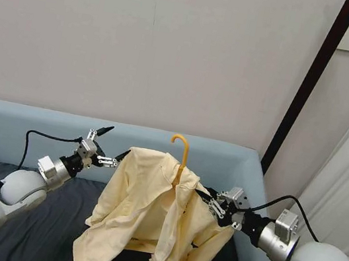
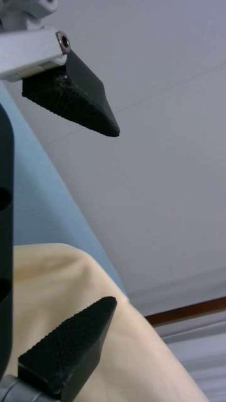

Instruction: Pick up the clothes from the sofa and hang them on the clothes hanger.

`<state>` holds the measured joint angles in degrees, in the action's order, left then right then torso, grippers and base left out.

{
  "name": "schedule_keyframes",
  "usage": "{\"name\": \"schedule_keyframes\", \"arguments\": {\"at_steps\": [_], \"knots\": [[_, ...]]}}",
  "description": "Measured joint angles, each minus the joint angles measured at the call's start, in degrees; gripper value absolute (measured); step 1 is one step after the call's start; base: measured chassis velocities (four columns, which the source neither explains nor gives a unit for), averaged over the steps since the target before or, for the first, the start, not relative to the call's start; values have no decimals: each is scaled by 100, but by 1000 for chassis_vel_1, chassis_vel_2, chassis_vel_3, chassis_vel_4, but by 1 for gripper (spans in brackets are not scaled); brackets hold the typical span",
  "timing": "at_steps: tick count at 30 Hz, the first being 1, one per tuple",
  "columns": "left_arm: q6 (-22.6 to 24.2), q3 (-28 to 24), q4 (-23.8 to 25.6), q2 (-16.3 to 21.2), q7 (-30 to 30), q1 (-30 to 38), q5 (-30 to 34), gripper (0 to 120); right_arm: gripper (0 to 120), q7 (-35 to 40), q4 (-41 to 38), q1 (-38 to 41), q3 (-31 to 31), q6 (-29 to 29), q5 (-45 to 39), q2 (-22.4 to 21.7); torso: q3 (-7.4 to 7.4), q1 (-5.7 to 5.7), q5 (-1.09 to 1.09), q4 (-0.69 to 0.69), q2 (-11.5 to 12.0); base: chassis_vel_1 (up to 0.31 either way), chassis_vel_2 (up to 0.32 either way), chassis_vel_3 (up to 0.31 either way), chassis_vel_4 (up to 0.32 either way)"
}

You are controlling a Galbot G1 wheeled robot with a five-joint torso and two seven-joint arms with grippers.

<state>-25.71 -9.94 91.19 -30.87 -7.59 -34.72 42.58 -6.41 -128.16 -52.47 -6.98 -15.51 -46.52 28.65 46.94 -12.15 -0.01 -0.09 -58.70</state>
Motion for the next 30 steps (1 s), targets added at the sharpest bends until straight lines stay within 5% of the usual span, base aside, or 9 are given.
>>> {"name": "schedule_keyframes", "arguments": {"at_steps": [6, 14, 30], "knots": [[36, -217, -238, -122, -207, 85, 226, 100, 7, 142, -78, 20, -29, -1, -157, -1, 0, 0, 0, 0, 0, 0, 0, 0, 0], [7, -394, -692, -97, -1540, 187, 541, 100, 7, 234, -26, 118, -15, -33, -261, -13, 0, 0, 2, 1, 0, 0, 0, 0, 0], [167, -603, -1515, -616, -1973, 482, 363, 100, 7, 223, -144, 122, 57, -50, -314, 6, 0, 0, 1, 0, 0, 0, 0, 0, 0]]}}
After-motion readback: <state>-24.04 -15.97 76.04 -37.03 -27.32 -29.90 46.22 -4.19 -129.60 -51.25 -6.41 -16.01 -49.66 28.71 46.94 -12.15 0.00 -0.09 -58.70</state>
